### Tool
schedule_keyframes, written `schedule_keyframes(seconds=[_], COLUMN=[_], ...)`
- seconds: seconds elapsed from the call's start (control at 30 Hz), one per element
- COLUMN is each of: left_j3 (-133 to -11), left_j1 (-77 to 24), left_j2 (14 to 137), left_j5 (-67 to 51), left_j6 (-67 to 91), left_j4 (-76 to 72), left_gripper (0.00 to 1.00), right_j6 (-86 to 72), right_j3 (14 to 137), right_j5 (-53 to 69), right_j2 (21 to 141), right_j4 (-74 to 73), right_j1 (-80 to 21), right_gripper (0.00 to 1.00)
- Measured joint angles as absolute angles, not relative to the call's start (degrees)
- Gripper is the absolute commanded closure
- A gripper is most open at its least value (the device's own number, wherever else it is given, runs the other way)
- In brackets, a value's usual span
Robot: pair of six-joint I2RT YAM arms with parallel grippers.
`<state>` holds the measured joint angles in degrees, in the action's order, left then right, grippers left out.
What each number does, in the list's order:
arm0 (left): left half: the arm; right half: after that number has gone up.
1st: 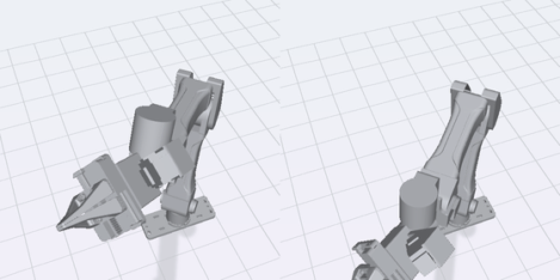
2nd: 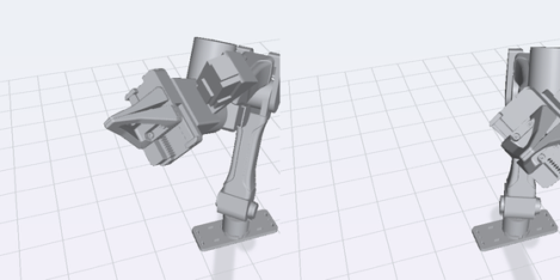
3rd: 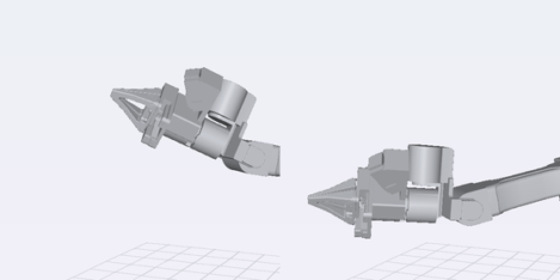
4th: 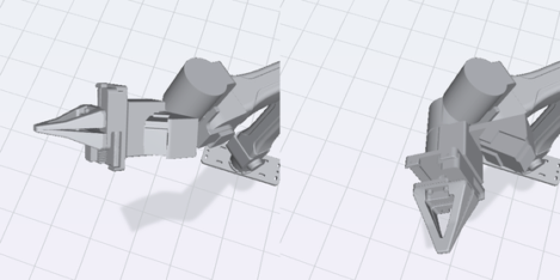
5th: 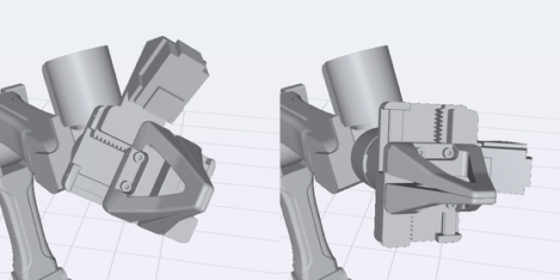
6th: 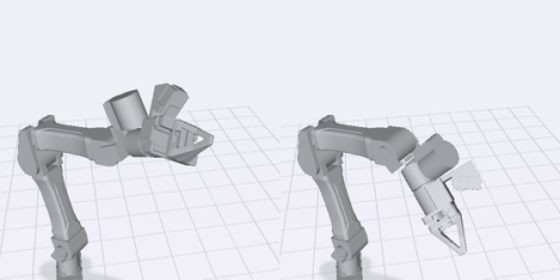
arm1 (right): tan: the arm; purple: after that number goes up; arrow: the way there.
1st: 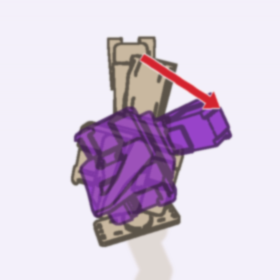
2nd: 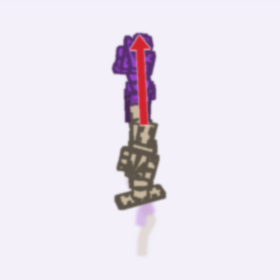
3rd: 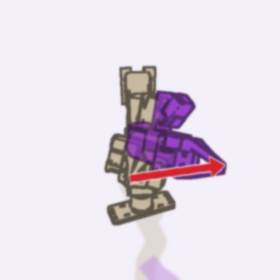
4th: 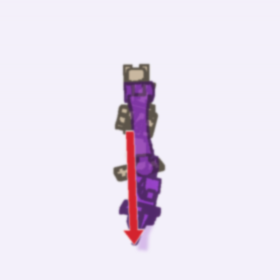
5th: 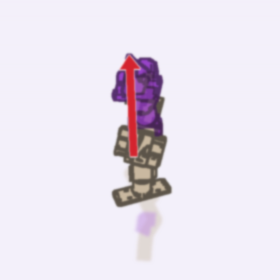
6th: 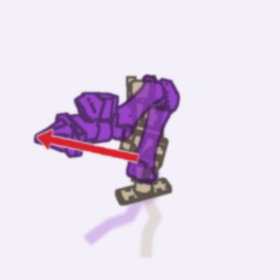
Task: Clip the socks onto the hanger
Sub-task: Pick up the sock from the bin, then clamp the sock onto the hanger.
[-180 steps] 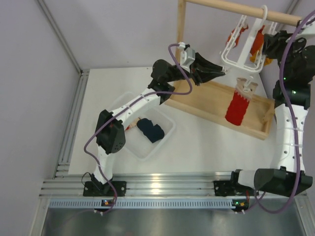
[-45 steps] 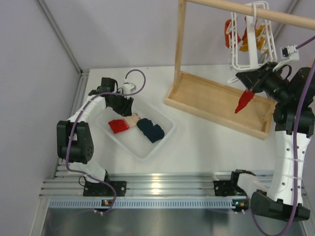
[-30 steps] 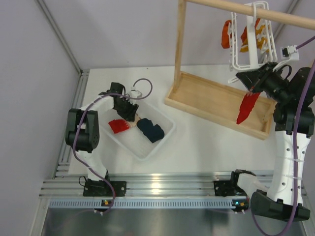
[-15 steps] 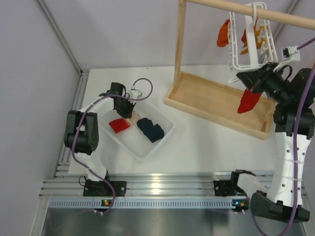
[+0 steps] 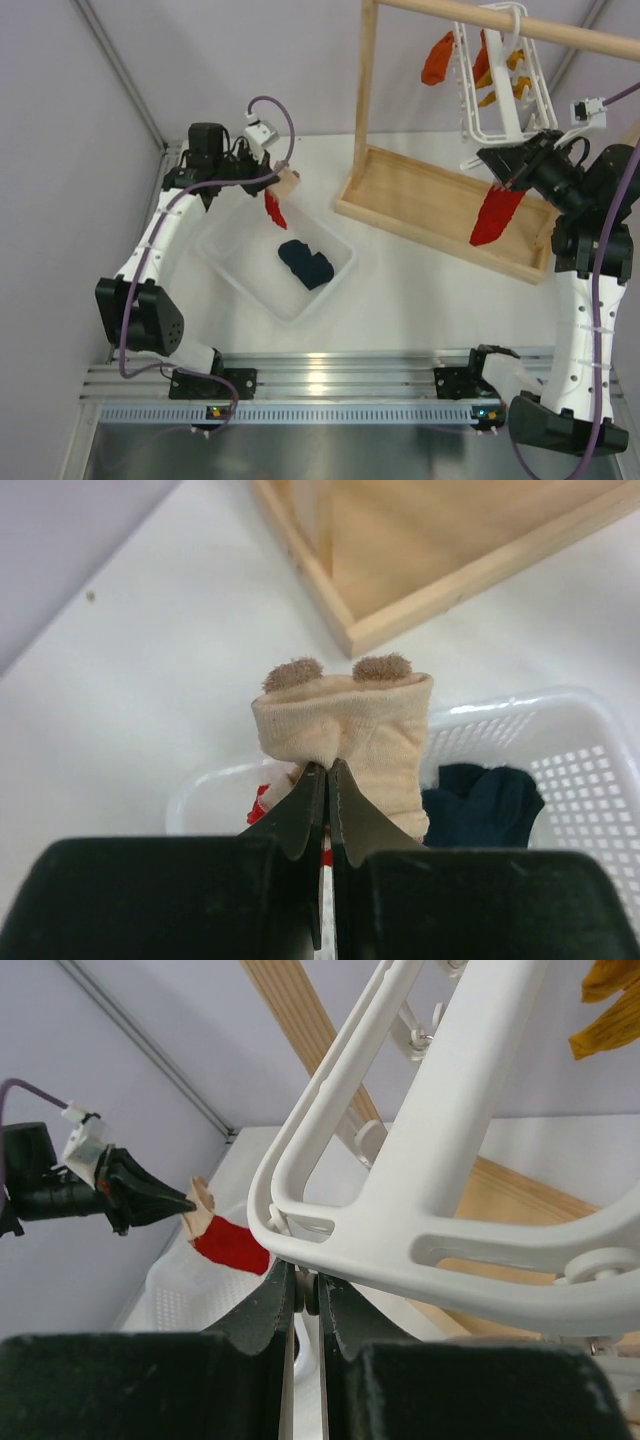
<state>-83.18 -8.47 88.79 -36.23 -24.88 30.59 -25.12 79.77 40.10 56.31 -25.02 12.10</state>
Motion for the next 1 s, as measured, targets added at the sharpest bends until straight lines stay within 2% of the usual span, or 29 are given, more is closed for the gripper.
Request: schedule_keyframes(seconds=[0.13,0.4,0.73,1.0], left_j3=[-84.0,-86.3,-89.6,-89.7], left_j1=[-12.4,-28.7,-44.0,-48.4], left_j2=[85.2,83.2,91.5,96.2], left_j5=[-40.6,-43.2,-38.2,-36.1], left_j6=[-22.0,-18.0,-16.9,-16.6], left_j4=[25.5,15.0,1.5,-6.2], left_gripper=[0.98,0.98,0.98,0.99], right_j6=[-25.4,-25.7,-26.9,-27.0], right_j3=[79.8,79.8,79.8,79.8], right_j5=[41.0,43.6,46.6,48.1], right_j2=[56.3,56.4,57.3,57.5], right_j4=[-24.5,-22.3,-20.1,-19.3], right_j1=[12.1,12.1,12.1,12.1], right_gripper=[1.00,1.00,1.00,1.00])
